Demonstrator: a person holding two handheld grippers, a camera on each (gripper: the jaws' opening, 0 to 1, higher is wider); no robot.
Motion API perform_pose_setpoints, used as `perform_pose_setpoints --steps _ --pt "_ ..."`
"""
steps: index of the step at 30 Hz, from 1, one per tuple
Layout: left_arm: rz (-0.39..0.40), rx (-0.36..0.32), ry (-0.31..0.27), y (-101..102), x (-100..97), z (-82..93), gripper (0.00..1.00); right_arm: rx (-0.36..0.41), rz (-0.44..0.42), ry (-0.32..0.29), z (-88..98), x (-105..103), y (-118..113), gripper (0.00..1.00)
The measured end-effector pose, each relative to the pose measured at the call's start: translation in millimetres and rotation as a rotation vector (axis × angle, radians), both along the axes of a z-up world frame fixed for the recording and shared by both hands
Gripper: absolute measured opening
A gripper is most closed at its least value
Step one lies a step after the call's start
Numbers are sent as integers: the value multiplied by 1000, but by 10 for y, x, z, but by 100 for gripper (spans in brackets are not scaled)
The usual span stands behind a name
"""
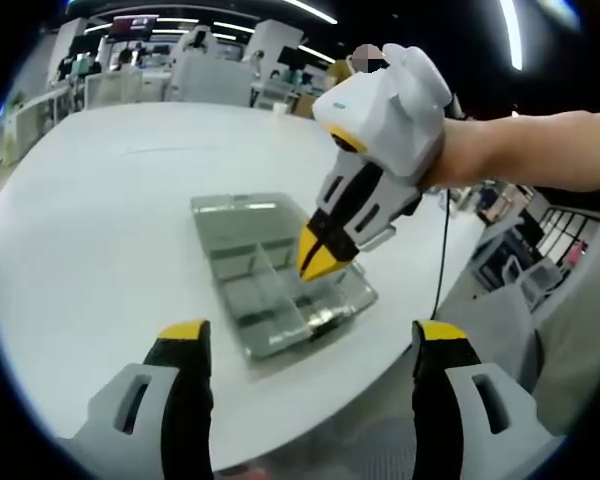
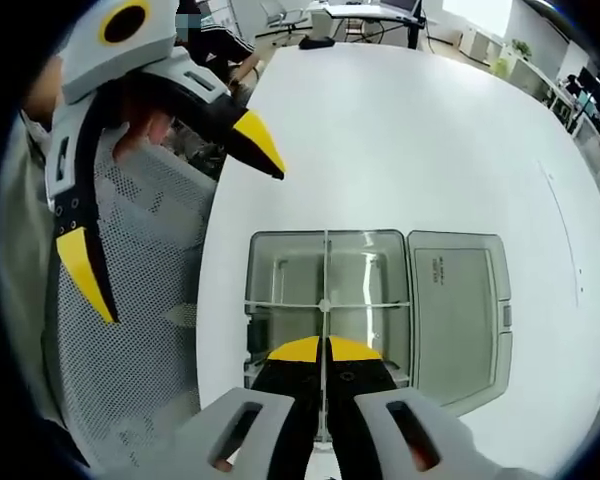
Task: Insert the divider into the dual guide fixture by aligning both edges with the guide slots and pushing it downward to the bottom, including one-sided entry, uneven engagement, binding, and posture correction.
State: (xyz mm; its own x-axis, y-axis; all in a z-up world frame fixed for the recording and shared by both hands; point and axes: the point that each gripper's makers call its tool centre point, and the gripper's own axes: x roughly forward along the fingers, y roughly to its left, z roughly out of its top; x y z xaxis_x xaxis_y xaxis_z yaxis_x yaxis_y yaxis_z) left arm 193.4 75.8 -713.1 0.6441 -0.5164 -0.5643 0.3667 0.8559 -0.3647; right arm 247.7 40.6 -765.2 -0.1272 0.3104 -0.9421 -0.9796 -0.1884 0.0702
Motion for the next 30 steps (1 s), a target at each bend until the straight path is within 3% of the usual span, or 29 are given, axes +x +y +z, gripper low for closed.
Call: perform_pose_setpoints --steps 30 --pt "-4 6 11 -3 -2 -34 80 0 0 6 -65 0 10 0"
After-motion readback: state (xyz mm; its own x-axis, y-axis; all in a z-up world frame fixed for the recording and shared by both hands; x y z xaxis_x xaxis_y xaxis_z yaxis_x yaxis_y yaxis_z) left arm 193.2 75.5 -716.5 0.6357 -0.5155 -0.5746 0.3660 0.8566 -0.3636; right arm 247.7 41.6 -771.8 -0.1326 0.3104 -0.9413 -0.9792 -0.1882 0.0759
